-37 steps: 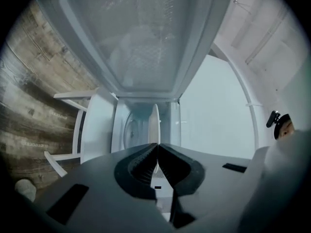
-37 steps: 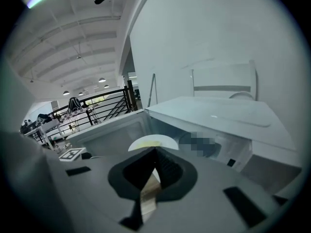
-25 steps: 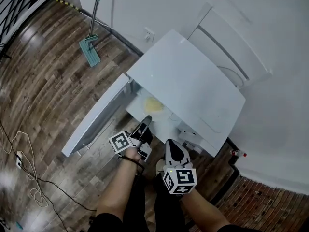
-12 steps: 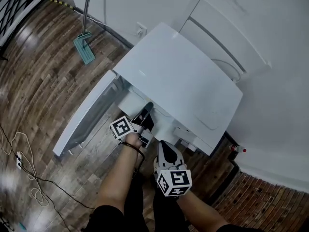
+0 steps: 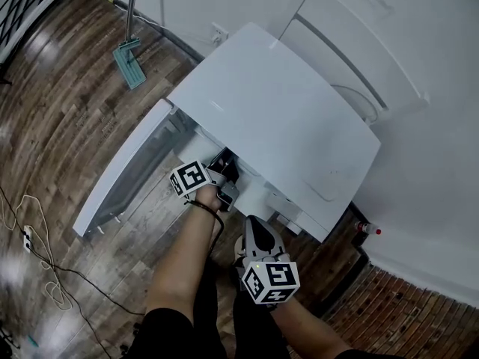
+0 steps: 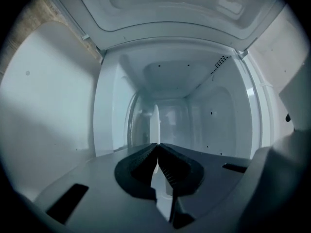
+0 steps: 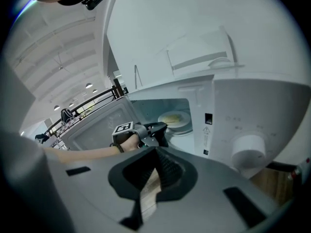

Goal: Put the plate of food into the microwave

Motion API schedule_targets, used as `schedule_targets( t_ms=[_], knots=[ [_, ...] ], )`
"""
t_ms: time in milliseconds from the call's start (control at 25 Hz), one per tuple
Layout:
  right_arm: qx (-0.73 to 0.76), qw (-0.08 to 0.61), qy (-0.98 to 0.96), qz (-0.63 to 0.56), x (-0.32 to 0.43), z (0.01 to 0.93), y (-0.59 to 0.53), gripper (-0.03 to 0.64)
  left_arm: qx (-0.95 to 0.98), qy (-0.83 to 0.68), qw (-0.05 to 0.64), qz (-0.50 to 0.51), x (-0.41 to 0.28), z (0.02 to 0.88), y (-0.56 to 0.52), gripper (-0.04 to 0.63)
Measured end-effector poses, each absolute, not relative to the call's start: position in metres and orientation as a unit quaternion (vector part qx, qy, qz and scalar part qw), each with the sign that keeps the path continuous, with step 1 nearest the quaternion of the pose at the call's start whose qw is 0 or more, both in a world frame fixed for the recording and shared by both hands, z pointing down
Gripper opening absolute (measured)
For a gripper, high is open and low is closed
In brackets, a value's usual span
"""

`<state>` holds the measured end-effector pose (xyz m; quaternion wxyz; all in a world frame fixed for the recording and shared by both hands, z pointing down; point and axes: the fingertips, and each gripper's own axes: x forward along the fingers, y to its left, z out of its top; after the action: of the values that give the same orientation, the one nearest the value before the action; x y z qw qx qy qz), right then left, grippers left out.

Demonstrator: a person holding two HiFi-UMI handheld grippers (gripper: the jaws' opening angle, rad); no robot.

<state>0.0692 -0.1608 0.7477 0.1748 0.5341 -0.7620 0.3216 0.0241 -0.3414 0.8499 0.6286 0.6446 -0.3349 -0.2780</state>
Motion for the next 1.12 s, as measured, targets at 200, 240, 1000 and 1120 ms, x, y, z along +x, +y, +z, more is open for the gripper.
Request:
schedule_targets(
  t_ms=[200,240,1000,1120],
  knots=[
    [0.524,0.174,-0.763,0.336,0.063,0.748,-0.152,0.011,0.662,-0.379,0.610,-0.214,0.027,0.856,-0.344,0.006],
    [0.521,0.174,-0.765,0.336,0.061,0.747,-0.150,0.011,0.669,-0.392,0.601,-0.194,0.027,0.856,-0.345,0.006],
    [0.517,0.184,-0.777,0.308,0.060,0.751,-0.159,0.011,0.761,-0.544,0.353,0.031,0.009,0.844,-0.351,0.288],
    [0.518,0.185,-0.776,0.310,0.061,0.753,-0.158,0.011,0.775,-0.539,0.325,0.043,0.012,0.842,-0.353,0.327]
  ],
)
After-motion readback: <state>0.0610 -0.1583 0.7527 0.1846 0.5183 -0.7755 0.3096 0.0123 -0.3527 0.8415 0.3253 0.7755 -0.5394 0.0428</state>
